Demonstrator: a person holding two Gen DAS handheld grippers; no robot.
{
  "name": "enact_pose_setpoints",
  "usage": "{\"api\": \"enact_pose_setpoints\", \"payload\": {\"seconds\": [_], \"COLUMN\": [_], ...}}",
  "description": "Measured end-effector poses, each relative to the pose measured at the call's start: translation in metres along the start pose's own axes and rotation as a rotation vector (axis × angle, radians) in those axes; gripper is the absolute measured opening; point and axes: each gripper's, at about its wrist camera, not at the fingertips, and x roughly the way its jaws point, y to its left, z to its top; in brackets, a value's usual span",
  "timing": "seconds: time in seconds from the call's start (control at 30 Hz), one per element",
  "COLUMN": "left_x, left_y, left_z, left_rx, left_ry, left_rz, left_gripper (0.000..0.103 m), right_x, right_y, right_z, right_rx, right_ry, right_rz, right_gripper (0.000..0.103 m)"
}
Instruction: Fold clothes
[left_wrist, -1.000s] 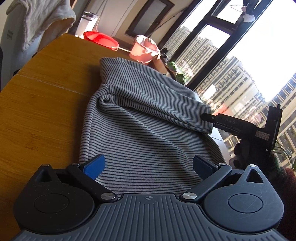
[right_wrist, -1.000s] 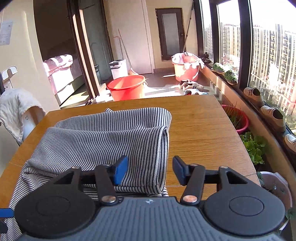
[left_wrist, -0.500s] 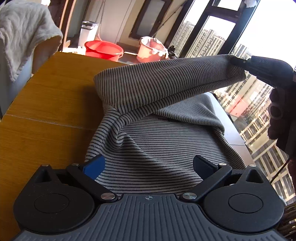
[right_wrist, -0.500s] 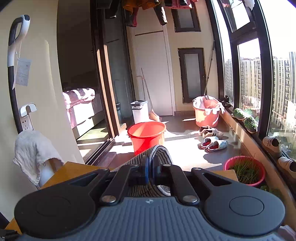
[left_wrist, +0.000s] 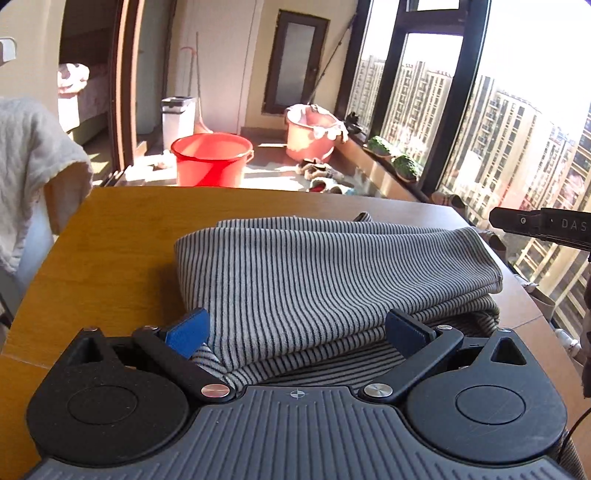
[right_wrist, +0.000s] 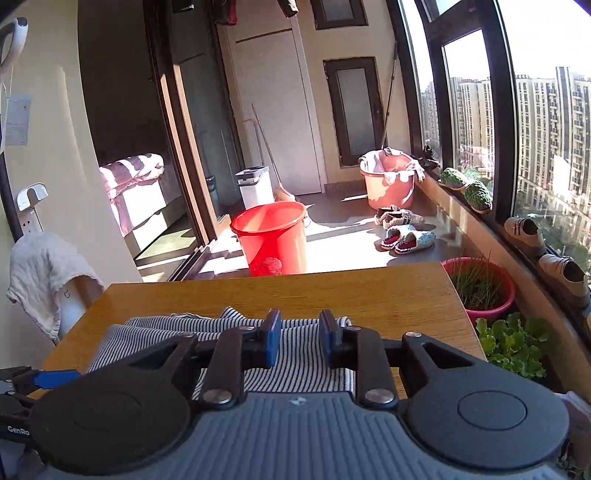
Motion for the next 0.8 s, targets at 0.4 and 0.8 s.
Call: {"api": "enact_pose_setpoints", "payload": {"seconds": [0.4,0.8], "left_x": [0.013,0.01], "left_y": [0.024,0.02], "left_z": [-0.008,-0.01], "left_rx": [-0.049,-0.036], "left_ry": [0.046,0.018], "left_rz": [0.04,0.067], "left_gripper": [0.103,0.103], "right_x": [0.041,0.043], "right_y": [-0.03,0.033], "right_z": [-0.038,-0.06], "right_rx": [0.192,-0.178], "right_ry": [0.181,0.076], "right_rz": [0.052,-0.066], "right_gripper": [0.024,0.066]}}
